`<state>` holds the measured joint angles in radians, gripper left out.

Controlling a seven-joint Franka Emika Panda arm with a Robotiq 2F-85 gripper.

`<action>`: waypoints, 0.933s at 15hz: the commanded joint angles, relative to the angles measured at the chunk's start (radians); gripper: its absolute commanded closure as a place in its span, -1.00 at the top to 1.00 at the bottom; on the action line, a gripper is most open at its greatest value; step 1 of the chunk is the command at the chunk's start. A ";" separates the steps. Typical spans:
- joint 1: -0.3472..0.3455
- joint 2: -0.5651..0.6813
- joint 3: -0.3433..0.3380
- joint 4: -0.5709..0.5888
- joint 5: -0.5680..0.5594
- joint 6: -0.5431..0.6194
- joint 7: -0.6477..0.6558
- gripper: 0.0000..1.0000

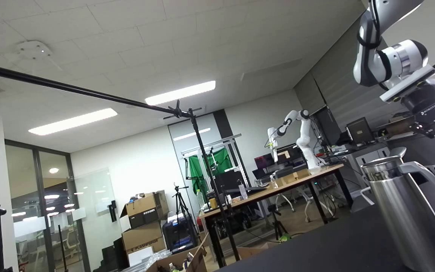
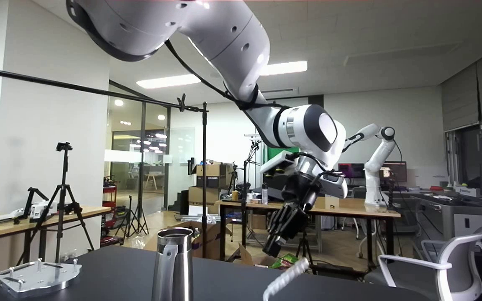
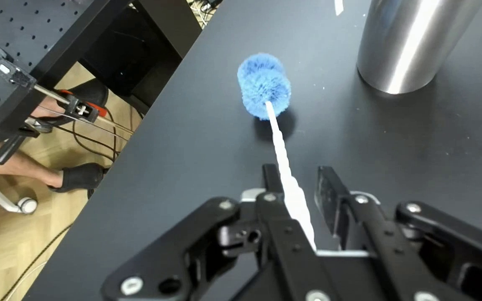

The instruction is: Stir the contents in the flusk.

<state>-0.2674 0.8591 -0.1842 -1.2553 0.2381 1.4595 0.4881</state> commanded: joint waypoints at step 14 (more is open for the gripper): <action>0.132 -0.302 -0.019 -0.214 -0.107 0.287 0.004 0.98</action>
